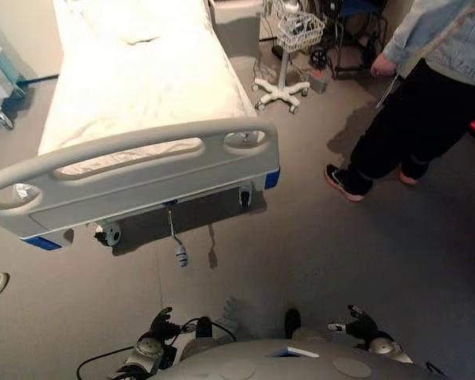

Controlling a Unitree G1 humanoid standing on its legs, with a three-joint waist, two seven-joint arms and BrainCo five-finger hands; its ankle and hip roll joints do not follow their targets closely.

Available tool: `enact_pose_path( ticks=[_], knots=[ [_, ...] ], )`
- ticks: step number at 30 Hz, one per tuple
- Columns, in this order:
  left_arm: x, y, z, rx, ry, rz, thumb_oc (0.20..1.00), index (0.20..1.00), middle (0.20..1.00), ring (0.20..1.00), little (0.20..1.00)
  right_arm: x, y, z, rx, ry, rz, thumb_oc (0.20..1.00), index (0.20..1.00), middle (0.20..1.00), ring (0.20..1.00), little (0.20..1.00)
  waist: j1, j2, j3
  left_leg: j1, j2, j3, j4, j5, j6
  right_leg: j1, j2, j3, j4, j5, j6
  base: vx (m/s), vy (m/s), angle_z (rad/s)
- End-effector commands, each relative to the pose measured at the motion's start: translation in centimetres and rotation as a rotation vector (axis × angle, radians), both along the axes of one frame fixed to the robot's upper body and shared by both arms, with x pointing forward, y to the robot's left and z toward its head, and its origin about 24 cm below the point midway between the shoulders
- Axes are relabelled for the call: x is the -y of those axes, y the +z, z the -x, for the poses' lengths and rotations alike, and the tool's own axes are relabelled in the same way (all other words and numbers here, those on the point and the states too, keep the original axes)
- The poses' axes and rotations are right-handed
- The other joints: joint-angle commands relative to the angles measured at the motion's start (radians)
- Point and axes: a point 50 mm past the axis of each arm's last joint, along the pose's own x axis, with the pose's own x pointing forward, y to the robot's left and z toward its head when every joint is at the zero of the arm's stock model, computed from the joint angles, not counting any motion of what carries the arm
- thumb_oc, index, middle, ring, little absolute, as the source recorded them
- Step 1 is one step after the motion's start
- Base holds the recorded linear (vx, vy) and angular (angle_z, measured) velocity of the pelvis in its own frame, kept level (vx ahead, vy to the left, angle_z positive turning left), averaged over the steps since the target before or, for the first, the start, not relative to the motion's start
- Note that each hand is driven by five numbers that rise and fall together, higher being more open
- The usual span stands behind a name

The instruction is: Raise the hospital bed

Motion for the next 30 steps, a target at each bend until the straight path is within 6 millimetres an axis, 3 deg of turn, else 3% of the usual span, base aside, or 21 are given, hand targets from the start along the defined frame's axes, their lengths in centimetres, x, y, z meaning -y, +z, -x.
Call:
enact_pose_path(
  ticks=[1,8,11,13,14,17,19,22,27,28,29,30],
  knots=[
    [-1.7,2.5,-5.8,0.184,0.047,-0.058,1.000,1.000,1.000,1.000,1.000,-1.1,2.3,-6.5,0.206,0.033,-0.001,1.000,1.000,1.000,1.000,1.000,-0.004,-0.066,0.134,-0.036,-0.063,0.060,-0.008,-0.003,0.071,-0.068,0.010,0.014,0.109,-0.045,0.040,-0.09,-0.018,0.03],
    [-2.0,5.0,-10.4,0.335,0.076,-0.082,1.000,1.000,1.000,1.000,1.000,-1.3,4.3,-10.2,0.337,0.036,0.018,1.000,1.000,1.000,1.000,1.000,-0.010,-0.084,0.197,-0.138,-0.052,0.055,0.001,0.028,0.061,-0.186,0.015,0.013,0.150,-0.034,0.041,-0.07,-0.004,0.03],
    [-2.1,7.6,-13.9,0.466,0.100,-0.086,1.000,1.000,1.000,1.000,1.000,-1.4,6.1,-12.7,0.431,0.038,0.032,1.000,1.000,1.000,1.000,1.000,-0.013,-0.104,0.249,-0.217,-0.043,0.051,0.027,0.042,0.056,-0.264,0.023,0.018,0.183,-0.025,0.041,-0.12,-0.018,0.03],
    [-2.2,8.1,-14.6,0.486,0.103,-0.090,1.000,1.000,1.000,1.000,1.000,-1.5,6.5,-13.2,0.450,0.038,0.029,1.000,1.000,1.000,1.000,1.000,-0.014,-0.108,0.256,-0.238,-0.043,0.051,0.039,0.043,0.054,-0.281,0.025,0.017,0.186,-0.022,0.041,-0.08,-0.017,0.05],
    [-2.2,9.5,-16.1,0.545,0.098,-0.105,1.000,1.000,1.000,1.000,1.000,-1.5,7.4,-14.3,0.498,0.050,0.038,1.000,1.000,1.000,1.000,1.000,-0.015,-0.117,0.281,-0.276,-0.042,0.050,0.065,0.045,0.051,-0.313,0.023,0.016,0.200,-0.018,0.041,-0.10,-0.022,0.04],
    [-2.7,11.6,-18.1,0.616,0.105,-0.123,1.000,1.000,1.000,1.000,1.000,-1.6,9.2,-16.1,0.585,0.054,0.034,1.000,1.000,1.000,1.000,1.000,-0.022,-0.129,0.319,-0.363,-0.040,0.046,0.125,0.040,0.049,-0.385,0.018,0.015,0.228,-0.012,0.039,-0.12,-0.026,0.13],
    [-3.2,12.2,-18.6,0.633,0.120,-0.133,1.000,1.000,1.000,1.000,1.000,-1.6,9.7,-16.6,0.611,0.053,0.031,1.000,1.000,1.000,1.000,1.000,-0.026,-0.131,0.330,-0.391,-0.041,0.045,0.141,0.039,0.048,-0.411,0.018,0.016,0.238,-0.011,0.038,-0.09,-0.013,0.05],
    [-4.0,15.4,-20.9,0.750,0.153,-0.152,1.000,1.000,1.000,1.000,1.000,-1.8,11.7,-18.1,0.707,0.060,0.031,1.000,1.000,1.000,1.000,1.000,-0.035,-0.139,0.361,-0.494,-0.039,0.035,0.195,0.036,0.045,-0.506,0.019,0.018,0.271,-0.003,0.035,-0.09,-0.021,-0.01],
    [-5.1,18.3,-22.4,0.842,0.198,-0.160,1.000,1.000,1.000,1.000,1.000,-2.3,13.4,-19.2,0.791,0.071,0.019,1.000,1.000,1.000,1.000,1.000,-0.046,-0.142,0.382,-0.574,-0.038,0.033,0.219,0.036,0.042,-0.582,0.016,0.022,0.284,0.004,0.035,-0.05,-0.011,-0.03],
    [-5.3,20.0,-23.1,0.916,0.212,-0.145,1.000,1.000,1.000,1.000,1.000,-2.5,14.3,-19.6,0.836,0.086,0.013,1.000,1.000,1.000,1.000,1.000,-0.052,-0.143,0.382,-0.616,-0.039,0.032,0.214,0.043,0.042,-0.627,0.018,0.024,0.283,0.014,0.038,0.00,0.000,0.00],
    [-5.3,20.0,-23.1,0.915,0.212,-0.145,1.000,1.000,1.000,1.000,1.000,-2.5,14.3,-19.6,0.836,0.086,0.013,1.000,1.000,1.000,1.000,1.000,-0.051,-0.143,0.382,-0.616,-0.039,0.032,0.217,0.039,0.042,-0.628,0.018,0.025,0.286,0.011,0.038,-0.03,-0.018,-0.02],
    [-5.6,21.5,-23.6,0.968,0.217,-0.148,1.000,1.000,1.000,1.000,1.000,-2.7,15.1,-19.8,0.873,0.095,0.004,1.000,1.000,1.000,1.000,1.000,-0.056,-0.144,0.382,-0.649,-0.039,0.031,0.218,0.045,0.042,-0.659,0.018,0.027,0.285,0.019,0.037,0.00,0.000,0.00]
  ],
)
